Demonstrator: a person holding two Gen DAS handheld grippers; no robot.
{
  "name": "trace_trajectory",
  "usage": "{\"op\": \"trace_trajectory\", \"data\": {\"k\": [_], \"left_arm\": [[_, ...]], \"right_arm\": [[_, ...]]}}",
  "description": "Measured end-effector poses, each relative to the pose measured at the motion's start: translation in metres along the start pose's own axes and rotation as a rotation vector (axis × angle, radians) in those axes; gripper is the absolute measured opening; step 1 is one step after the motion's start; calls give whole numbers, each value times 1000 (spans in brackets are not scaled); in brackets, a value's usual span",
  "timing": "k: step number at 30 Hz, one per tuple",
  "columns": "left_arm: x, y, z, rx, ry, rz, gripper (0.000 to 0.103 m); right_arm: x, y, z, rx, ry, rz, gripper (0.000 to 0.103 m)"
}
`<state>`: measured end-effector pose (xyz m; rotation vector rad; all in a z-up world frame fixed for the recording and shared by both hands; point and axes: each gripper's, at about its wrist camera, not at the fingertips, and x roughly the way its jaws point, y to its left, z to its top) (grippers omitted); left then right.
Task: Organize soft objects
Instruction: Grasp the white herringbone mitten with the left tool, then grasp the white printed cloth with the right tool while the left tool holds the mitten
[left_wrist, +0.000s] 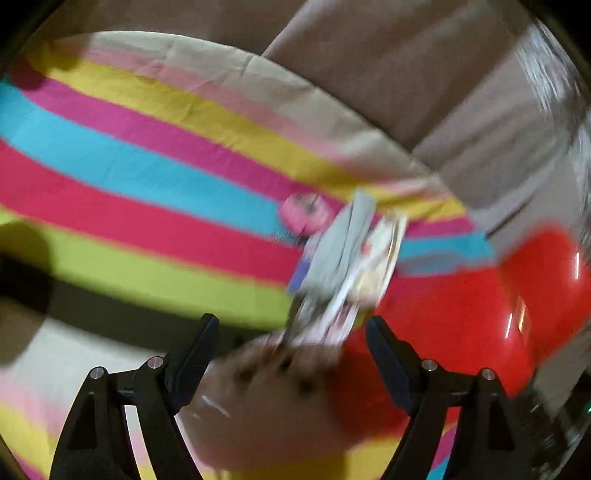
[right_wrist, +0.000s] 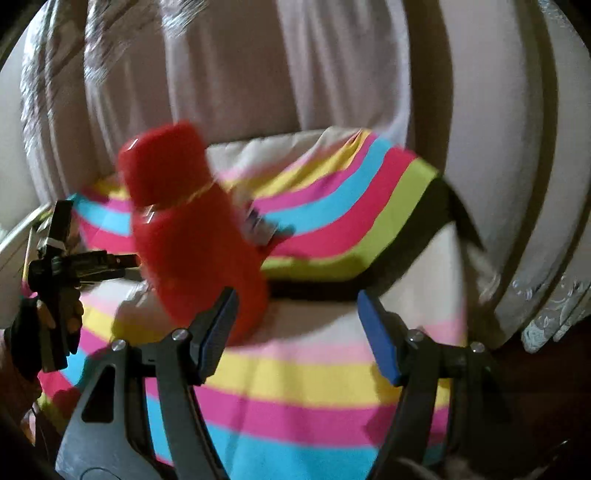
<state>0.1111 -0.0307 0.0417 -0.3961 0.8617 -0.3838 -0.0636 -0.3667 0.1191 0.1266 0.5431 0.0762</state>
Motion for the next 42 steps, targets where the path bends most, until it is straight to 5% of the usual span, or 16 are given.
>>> {"op": "trace_trajectory", "data": {"k": [3, 11, 14, 16, 20, 27, 33, 37, 40, 42], "left_arm": [[29, -6, 45, -6, 51, -110, 82], [105, -29, 89, 89, 184, -160, 76], [124, -29, 92, 95, 219, -173, 59], [134, -26, 91, 93, 254, -180, 27], [113, -23, 85, 107, 192, -169, 10], [6, 3, 70, 149, -36, 43, 10], [-20, 49, 41, 114, 54, 170, 16], [-7, 68, 29, 34, 90, 206, 35], [0, 68, 30, 19, 75, 213, 59], [8, 62, 31, 58, 76, 252, 61]], "right_arm": [[17, -1, 14, -9, -16, -19, 70], [54, -1, 42, -92, -61, -67, 70], [64, -8, 65, -116, -89, -38, 70], [73, -19, 86, -80, -63, 39, 70], [101, -32, 125, 17, 12, 186, 77], [189, -14, 146, 53, 247, 397, 77], [280, 12, 126, 91, 530, 561, 77], [315, 33, 108, 95, 681, 666, 77], [324, 46, 101, 50, 741, 689, 77], [321, 55, 102, -14, 714, 657, 73]]}}
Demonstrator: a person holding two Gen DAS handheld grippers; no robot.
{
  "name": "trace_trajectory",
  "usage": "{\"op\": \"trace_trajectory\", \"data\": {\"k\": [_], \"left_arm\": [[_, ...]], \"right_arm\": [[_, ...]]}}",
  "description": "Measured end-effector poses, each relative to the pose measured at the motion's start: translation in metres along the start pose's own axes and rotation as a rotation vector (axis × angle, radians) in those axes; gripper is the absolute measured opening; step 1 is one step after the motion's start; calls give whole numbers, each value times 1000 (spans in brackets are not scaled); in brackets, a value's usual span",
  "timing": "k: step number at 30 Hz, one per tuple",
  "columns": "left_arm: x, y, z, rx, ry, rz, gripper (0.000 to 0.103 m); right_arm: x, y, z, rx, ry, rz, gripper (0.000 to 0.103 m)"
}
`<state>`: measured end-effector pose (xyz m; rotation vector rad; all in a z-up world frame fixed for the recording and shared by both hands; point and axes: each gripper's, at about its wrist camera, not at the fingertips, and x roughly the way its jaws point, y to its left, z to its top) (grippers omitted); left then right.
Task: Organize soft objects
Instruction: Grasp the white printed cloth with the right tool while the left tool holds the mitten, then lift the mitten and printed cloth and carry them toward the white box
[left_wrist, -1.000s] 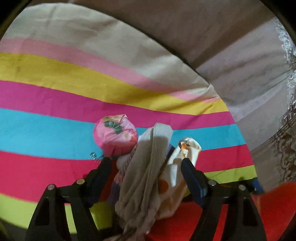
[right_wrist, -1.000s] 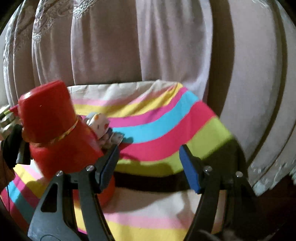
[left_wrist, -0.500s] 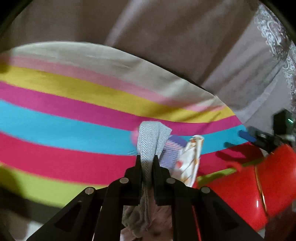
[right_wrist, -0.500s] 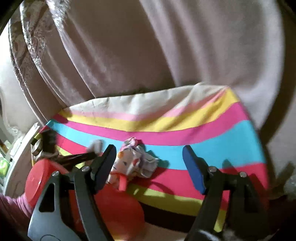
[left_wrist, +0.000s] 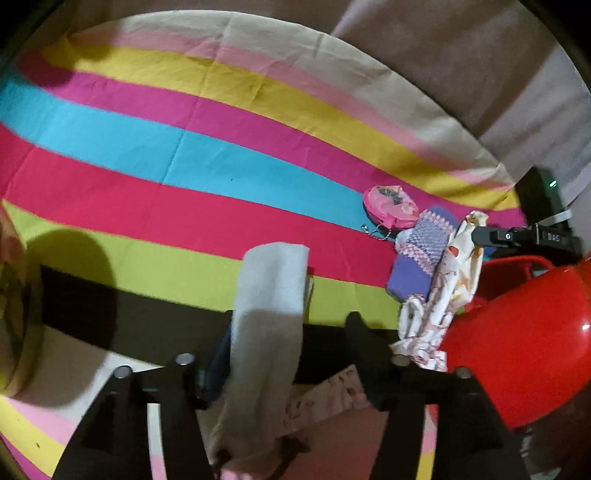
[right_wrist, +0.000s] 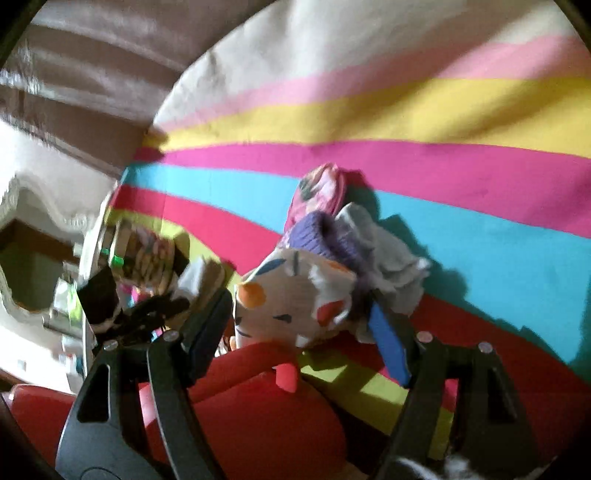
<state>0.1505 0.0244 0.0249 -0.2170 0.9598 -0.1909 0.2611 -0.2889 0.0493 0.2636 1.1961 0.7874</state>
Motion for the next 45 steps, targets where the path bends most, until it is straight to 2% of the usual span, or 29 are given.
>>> {"op": "trace_trajectory", "data": {"k": [1, 2, 6, 8, 9, 13, 15, 16, 17, 18, 19, 23, 29, 32, 40, 45], "left_arm": [[1, -1, -1, 11, 1, 10, 61], [5, -4, 0, 22, 13, 30, 61], [7, 4, -6, 14, 27, 107, 61], [8, 12, -9, -8, 33, 131, 61], [6, 15, -10, -13, 16, 125, 66], [6, 13, -15, 35, 14, 204, 67], [9, 6, -21, 98, 1, 247, 66], [10, 4, -23, 114, -7, 265, 60], [8, 1, -26, 132, -21, 263, 50], [4, -1, -29, 142, -25, 251, 16], [2, -3, -31, 141, -11, 239, 11], [-19, -6, -53, 125, -3, 211, 11], [-67, -4, -101, 48, -9, 186, 11], [-93, -5, -128, 15, -6, 172, 11], [-133, -28, -176, 28, -22, 98, 11], [-147, -40, -193, 38, -48, 60, 11]], "right_arm": [[0, 7, -1, -51, -11, -42, 63], [-4, 13, -3, -89, -33, -94, 43], [-55, 20, -11, -104, -266, -219, 38], [-91, 18, -21, -66, -389, -351, 38], [-106, 20, -29, -56, -430, -403, 38], [-149, 37, -73, -50, -528, -575, 39], [-164, 44, -95, -40, -561, -608, 39], [-173, 48, -112, -21, -582, -618, 39], [-179, 49, -124, -3, -595, -617, 39], [-185, 51, -134, 15, -606, -612, 39], [-195, 51, -144, 37, -621, -606, 39], [-212, 59, -187, 104, -639, -552, 39], [-207, 76, -236, 87, -546, -521, 39], [-203, 83, -258, 81, -527, -497, 39], [-163, 106, -289, 72, -408, -408, 39], [-138, 131, -308, 43, -360, -367, 39]]}}
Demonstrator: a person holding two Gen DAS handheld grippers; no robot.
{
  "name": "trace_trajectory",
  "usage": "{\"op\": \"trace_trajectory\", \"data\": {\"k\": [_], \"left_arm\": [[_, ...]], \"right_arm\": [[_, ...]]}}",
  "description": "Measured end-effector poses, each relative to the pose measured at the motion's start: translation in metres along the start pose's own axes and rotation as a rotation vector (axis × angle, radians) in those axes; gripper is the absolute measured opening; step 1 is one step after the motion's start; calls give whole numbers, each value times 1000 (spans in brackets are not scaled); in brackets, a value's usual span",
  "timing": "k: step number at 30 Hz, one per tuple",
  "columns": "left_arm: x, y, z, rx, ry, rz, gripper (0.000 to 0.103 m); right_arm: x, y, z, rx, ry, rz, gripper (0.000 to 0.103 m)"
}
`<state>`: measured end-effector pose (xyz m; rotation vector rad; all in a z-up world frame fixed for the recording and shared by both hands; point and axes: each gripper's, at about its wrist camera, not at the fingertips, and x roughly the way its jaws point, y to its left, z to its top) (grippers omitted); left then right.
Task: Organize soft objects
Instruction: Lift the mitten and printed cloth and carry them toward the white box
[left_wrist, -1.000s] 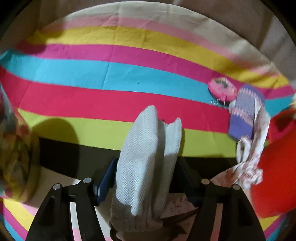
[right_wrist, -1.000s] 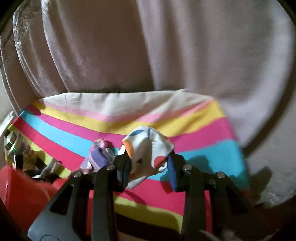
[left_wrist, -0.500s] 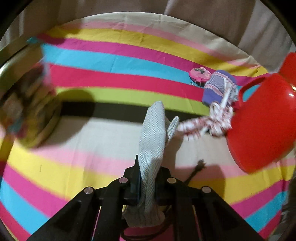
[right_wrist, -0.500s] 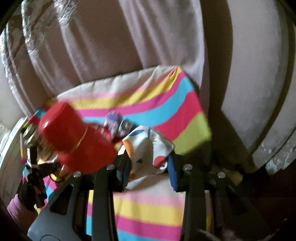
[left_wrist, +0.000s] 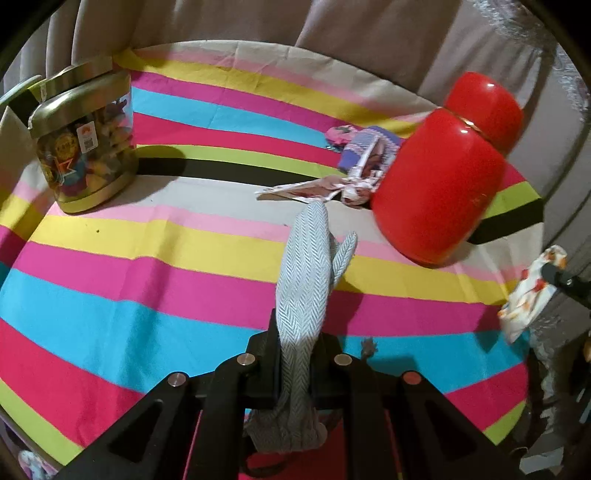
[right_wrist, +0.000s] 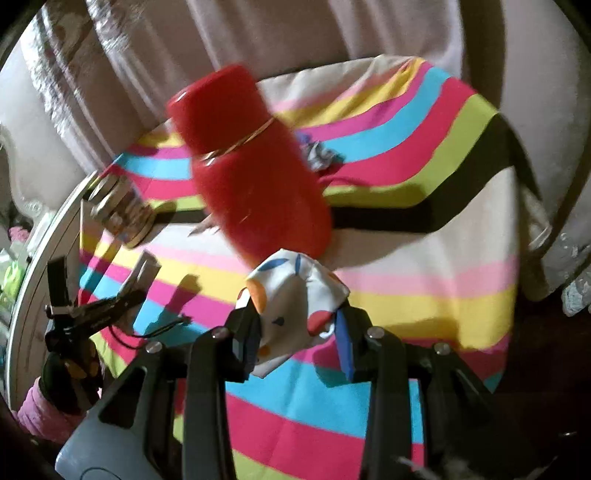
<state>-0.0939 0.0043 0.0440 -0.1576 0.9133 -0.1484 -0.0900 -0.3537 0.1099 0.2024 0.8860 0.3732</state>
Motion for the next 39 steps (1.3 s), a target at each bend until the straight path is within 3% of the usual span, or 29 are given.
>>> {"op": "trace_trajectory", "data": {"k": [12, 22, 39], "left_arm": [[-45, -1, -33, 5, -74, -1, 11], [-84, 18, -52, -4, -114, 73, 12], [-148, 85, -99, -144, -170, 218, 12]], "right_arm": [[-1, 46, -28, -67, 17, 51, 39], [-13, 95, -40, -154, 4, 134, 40], [14, 240, -62, -459, 87, 343, 40]]}}
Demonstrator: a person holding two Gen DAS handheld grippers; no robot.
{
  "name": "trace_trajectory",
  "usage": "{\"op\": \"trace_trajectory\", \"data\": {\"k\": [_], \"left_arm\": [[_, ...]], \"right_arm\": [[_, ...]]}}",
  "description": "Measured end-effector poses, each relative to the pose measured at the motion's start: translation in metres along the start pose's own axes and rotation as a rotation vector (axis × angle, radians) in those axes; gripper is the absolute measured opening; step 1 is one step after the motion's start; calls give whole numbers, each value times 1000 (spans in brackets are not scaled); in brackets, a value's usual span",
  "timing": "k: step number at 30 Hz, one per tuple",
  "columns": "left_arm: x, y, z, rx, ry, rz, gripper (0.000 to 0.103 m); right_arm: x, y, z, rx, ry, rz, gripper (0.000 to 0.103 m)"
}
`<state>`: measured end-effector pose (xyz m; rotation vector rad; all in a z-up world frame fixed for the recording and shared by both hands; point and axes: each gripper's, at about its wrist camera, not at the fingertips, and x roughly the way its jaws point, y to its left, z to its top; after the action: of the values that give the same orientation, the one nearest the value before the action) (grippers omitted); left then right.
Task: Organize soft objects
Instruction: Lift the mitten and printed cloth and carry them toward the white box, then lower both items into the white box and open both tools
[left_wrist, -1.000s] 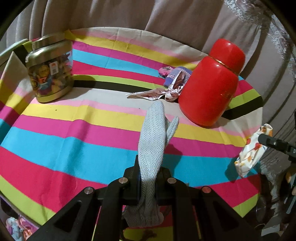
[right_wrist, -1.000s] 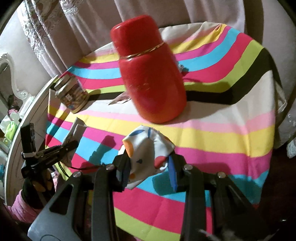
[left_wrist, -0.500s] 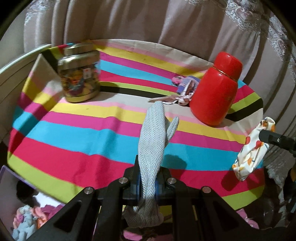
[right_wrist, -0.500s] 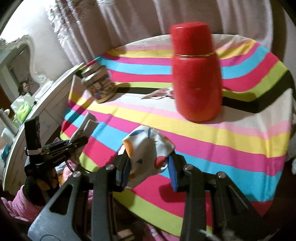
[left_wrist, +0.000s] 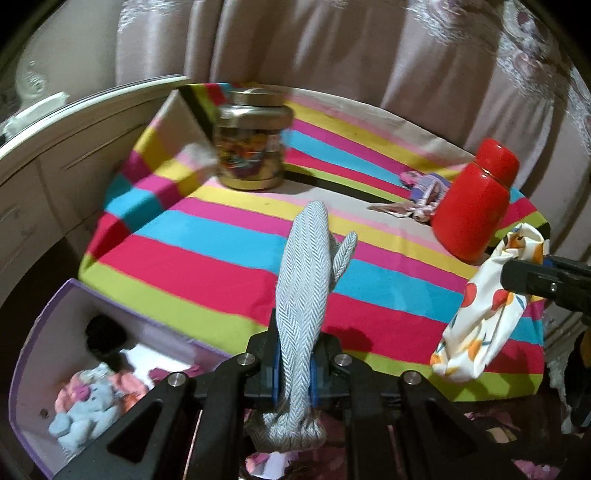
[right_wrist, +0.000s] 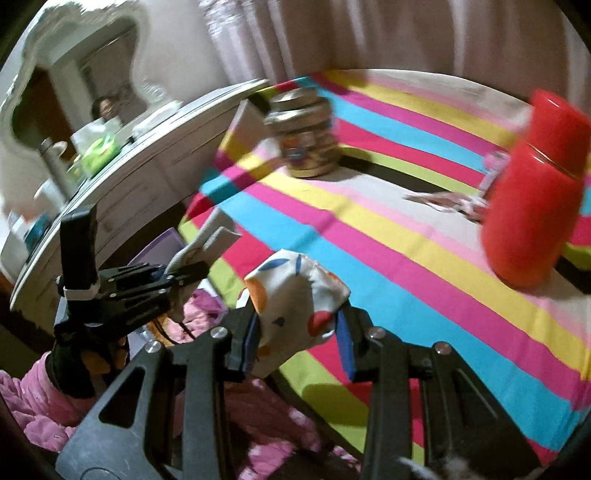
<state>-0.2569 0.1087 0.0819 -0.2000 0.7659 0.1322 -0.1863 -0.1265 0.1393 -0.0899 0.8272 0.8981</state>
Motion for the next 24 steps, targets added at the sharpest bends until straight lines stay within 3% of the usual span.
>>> {"op": "trace_trajectory", "data": {"k": [11, 24], "left_arm": [[-25, 48, -22, -93, -10, 95, 12], [-42, 125, -58, -256, 16, 239, 12]], "right_arm": [[52, 74, 7, -164, 96, 124, 41], [97, 142, 13, -304, 139, 174, 41]]}}
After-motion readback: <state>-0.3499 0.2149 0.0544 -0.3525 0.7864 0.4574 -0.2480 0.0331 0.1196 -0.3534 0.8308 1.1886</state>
